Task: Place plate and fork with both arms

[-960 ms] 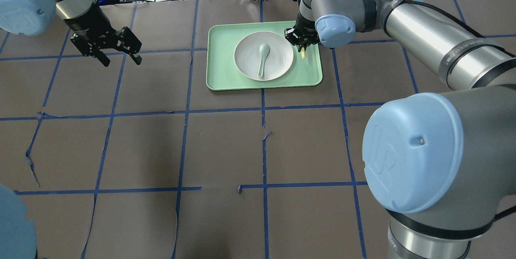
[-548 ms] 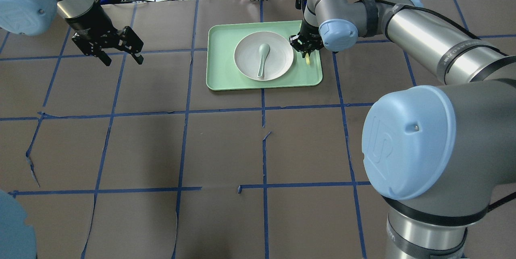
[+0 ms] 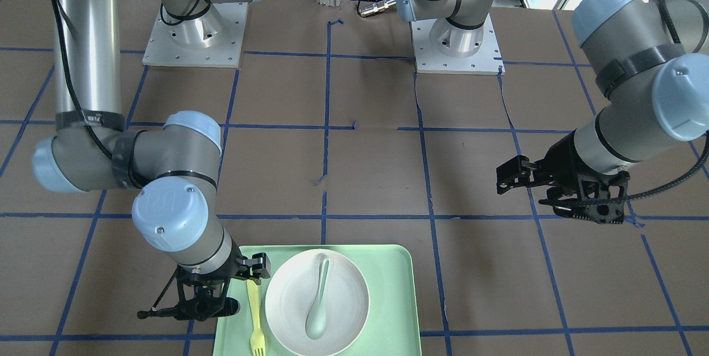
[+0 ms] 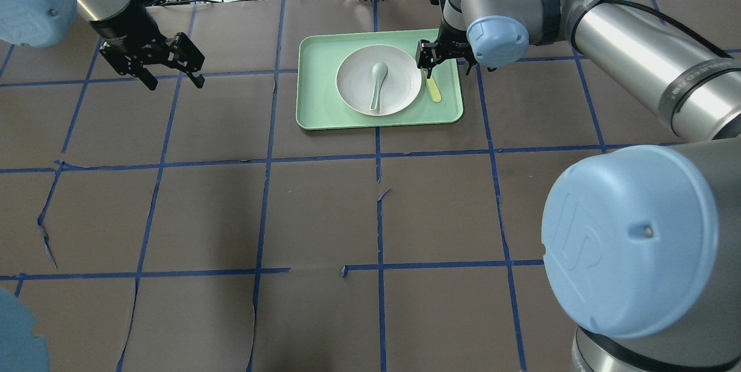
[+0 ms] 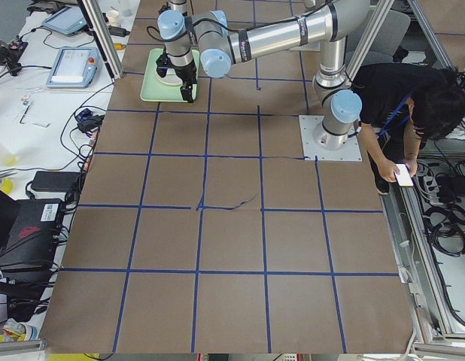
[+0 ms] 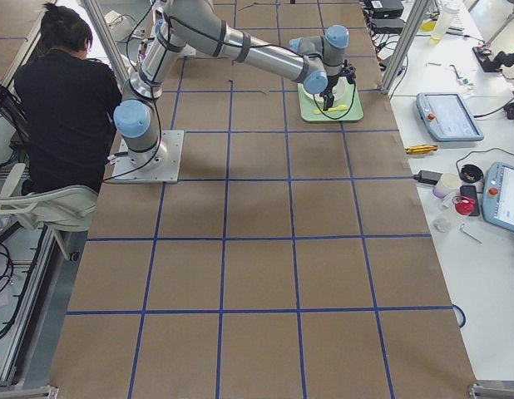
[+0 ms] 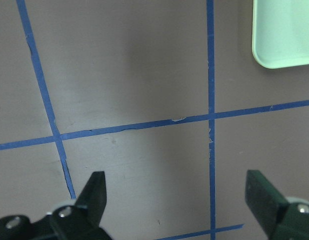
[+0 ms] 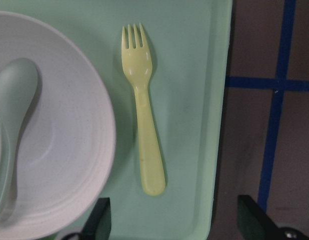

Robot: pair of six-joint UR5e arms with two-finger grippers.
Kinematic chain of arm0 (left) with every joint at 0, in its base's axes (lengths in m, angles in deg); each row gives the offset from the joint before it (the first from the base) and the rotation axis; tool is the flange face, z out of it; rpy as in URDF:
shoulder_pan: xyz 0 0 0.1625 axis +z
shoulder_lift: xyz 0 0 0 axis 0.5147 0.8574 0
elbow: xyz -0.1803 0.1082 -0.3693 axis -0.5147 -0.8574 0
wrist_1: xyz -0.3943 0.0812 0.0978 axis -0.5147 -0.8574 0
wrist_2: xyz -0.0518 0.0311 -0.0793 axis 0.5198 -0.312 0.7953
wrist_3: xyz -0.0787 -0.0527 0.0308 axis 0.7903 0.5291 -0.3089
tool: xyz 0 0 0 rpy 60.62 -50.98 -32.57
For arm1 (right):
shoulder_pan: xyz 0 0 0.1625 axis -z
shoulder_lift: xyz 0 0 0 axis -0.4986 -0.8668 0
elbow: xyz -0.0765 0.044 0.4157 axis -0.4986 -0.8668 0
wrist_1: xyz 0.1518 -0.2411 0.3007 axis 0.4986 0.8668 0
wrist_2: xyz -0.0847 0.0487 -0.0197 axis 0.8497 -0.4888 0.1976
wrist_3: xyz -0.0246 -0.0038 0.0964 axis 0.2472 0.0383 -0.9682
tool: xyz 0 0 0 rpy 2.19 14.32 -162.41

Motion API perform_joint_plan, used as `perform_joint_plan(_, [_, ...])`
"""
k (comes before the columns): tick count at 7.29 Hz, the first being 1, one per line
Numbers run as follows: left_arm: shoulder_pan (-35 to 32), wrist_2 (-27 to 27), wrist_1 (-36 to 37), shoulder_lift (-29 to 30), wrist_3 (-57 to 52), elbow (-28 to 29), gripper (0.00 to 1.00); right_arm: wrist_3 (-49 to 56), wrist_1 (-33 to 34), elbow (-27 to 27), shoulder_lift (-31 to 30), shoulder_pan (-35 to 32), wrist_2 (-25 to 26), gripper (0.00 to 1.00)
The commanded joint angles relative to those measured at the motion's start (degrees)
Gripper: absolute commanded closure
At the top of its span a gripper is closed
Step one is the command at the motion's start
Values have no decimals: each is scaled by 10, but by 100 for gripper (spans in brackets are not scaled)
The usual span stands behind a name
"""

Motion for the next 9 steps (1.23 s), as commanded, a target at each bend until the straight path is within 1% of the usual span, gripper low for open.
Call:
perform_joint_plan(1, [-33,-26,0,-20,75,-1,0,5,-112,11,-89,1,60,0])
perform_joint_plan(2, [-74,-79,-1,-26,135,-2,0,5,-171,11,-128,1,64,0])
perform_joint_plan(3, [-112,-91,-15,-33,190,-4,0,-1,-200,11,-165,0,66,0])
perform_joint_plan(4, [-134,-88,-33,-41,249,-4,0,0,-245,11,-199,0,64,0])
perform_joint_plan(5, [-144,-83,-63,-50,251,-3,0,-2,-273,10,-219,-3,52,0])
perform_joint_plan(6, [-146,-64,-78,-58,250,-3,0,-12,-277,10,-228,-4,41,0])
perform_joint_plan(7, [-146,-41,-86,-62,241,-3,0,-26,-293,11,-235,-6,41,0])
perform_joint_plan(9, [-145,-39,-122,-77,191,-2,0,-25,-303,12,-240,-6,13,0])
